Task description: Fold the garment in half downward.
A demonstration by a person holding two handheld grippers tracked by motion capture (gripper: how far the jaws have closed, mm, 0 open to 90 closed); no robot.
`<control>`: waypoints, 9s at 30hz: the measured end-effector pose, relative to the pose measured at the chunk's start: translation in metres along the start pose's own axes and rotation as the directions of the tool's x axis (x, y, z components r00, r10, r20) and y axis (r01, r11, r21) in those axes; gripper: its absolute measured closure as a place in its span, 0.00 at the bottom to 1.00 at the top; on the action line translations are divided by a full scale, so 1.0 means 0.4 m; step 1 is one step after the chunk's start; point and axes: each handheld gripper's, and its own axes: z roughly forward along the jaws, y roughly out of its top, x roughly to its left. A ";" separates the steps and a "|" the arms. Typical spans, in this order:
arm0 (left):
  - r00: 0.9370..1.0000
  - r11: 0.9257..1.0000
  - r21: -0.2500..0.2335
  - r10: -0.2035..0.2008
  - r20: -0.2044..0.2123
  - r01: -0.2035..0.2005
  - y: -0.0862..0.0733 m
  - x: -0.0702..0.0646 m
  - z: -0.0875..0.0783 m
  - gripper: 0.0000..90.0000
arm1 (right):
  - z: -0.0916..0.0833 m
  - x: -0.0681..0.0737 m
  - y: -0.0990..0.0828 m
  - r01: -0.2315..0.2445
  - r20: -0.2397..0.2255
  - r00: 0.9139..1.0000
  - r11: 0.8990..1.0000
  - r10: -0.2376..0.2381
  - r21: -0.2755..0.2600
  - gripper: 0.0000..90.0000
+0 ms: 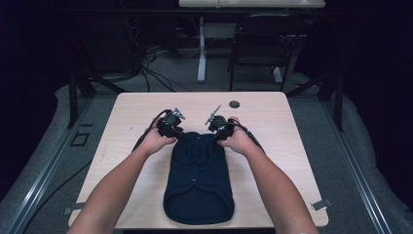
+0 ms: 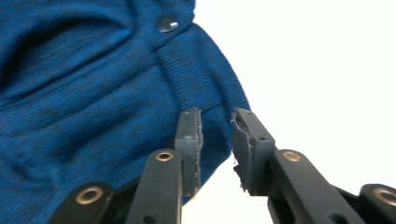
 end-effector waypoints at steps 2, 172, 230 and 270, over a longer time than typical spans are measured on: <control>1.000 1.000 0.006 0.006 -0.021 -0.006 -0.001 0.007 0.014 0.74 | 0.001 -0.008 0.005 -0.003 0.026 1.000 1.000 0.003 -0.006 0.77; 0.940 0.903 -0.264 0.315 -0.130 -0.339 -0.182 -0.326 -0.307 0.91 | -0.274 0.340 -0.179 0.448 0.313 0.878 0.850 -0.361 -0.276 0.90; 0.960 0.953 -0.252 0.219 0.177 -0.171 -0.371 -0.443 -0.289 0.73 | -0.198 0.501 -0.348 0.287 0.014 0.955 0.905 -0.298 -0.313 0.84; 0.979 0.975 -0.211 0.106 0.173 -0.068 -0.433 -0.414 -0.252 0.79 | -0.156 0.462 -0.407 0.095 -0.034 0.993 0.930 -0.114 -0.356 0.85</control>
